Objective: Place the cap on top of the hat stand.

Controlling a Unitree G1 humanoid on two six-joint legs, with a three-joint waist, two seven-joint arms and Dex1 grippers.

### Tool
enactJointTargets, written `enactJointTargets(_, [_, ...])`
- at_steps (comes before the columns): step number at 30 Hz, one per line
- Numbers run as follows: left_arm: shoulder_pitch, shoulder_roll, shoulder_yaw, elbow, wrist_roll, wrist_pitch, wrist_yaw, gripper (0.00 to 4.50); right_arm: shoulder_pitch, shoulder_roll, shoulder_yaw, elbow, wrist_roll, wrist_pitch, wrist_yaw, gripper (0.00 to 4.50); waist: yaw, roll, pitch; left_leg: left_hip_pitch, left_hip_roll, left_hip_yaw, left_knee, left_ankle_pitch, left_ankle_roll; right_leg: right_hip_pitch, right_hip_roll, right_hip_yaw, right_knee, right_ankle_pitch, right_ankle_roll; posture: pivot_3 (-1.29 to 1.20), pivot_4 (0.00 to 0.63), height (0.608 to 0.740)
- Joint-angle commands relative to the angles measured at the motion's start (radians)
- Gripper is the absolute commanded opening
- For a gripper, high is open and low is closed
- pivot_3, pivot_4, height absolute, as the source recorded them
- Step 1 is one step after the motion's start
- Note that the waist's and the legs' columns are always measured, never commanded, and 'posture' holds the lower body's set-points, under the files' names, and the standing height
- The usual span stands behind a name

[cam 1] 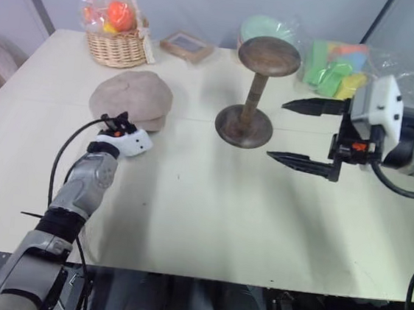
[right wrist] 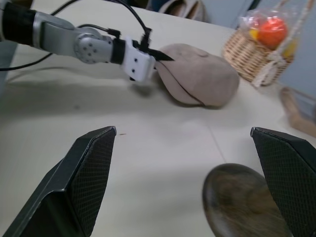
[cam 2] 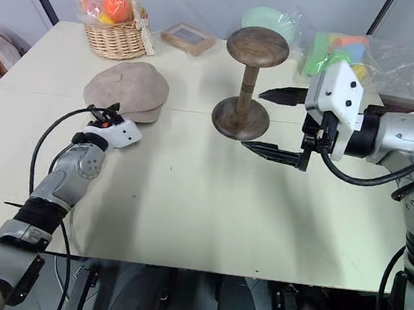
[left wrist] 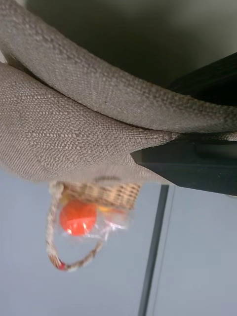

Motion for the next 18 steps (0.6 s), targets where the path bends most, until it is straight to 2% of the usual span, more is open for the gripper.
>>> enactJointTargets(1, [-0.104, 0.042, 0.056, -0.069, -0.063, -0.065, -0.038, 0.03, 0.004, -0.038, -0.058, 0.012, -0.022, -0.037, -0.003, 4.50, 0.003, 0.000, 0.000, 0.000, 0.000, 0.000, 0.000, 0.000, 0.000, 0.000, 0.000, 0.000, 0.000, 0.000, 0.000, 0.00, 0.150, 0.740])
enactJointTargets(6, [-0.366, 0.068, 0.085, -0.117, -0.160, -0.213, -0.096, 0.03, 0.022, -0.105, -0.151, 0.095, -0.038, -0.060, 0.011, 4.50, 0.005, -0.002, 0.001, -0.007, 0.000, -0.004, 0.006, 0.000, 0.000, -0.003, 0.000, -0.004, 0.000, 0.000, 0.000, 0.00, 0.150, 0.740])
enactJointTargets(11, [-0.598, -0.012, 0.009, -0.014, -0.197, -0.380, -0.154, 0.03, 0.047, -0.158, -0.250, 0.183, -0.074, -0.104, -0.007, 4.50, 0.002, 0.000, 0.000, -0.012, -0.004, -0.001, 0.011, -0.002, 0.004, -0.004, -0.002, -0.003, -0.002, 0.002, 0.003, 0.00, 0.150, 0.740])
enactJointTargets(14, [-0.663, -0.086, -0.056, 0.071, -0.173, -0.461, -0.170, 0.03, 0.069, -0.155, -0.292, 0.172, -0.061, -0.087, -0.033, 4.50, -0.001, 0.001, 0.000, -0.010, -0.005, 0.000, 0.011, -0.002, 0.004, -0.002, -0.001, -0.002, -0.003, 0.002, 0.004, 0.00, 0.150, 0.740])
enactJointTargets(18, [-0.656, -0.106, -0.141, 0.137, -0.095, -0.540, -0.184, 0.03, 0.141, -0.152, -0.342, 0.101, -0.044, -0.059, -0.048, 4.50, -0.016, 0.001, 0.000, -0.009, -0.004, 0.000, 0.011, -0.002, 0.004, -0.002, 0.001, -0.001, -0.002, 0.002, 0.004, 0.00, 0.150, 0.740])
